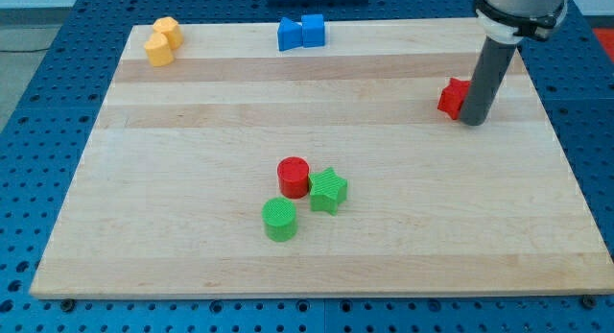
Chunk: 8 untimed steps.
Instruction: Move the red circle into the red star
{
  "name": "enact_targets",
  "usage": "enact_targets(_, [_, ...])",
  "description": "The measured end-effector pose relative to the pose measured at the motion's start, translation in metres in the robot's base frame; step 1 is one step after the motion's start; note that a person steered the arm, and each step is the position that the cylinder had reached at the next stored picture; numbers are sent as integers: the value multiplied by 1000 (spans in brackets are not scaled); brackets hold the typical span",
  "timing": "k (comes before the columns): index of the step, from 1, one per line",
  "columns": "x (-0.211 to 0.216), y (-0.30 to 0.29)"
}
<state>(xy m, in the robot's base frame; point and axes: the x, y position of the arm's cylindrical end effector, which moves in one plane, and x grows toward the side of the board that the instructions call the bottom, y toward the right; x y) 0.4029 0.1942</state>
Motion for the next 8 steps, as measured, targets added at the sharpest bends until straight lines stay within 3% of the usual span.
enact_targets(2, [2,-127])
enact_targets(4, [49,-228])
enact_targets(8, [146,-284])
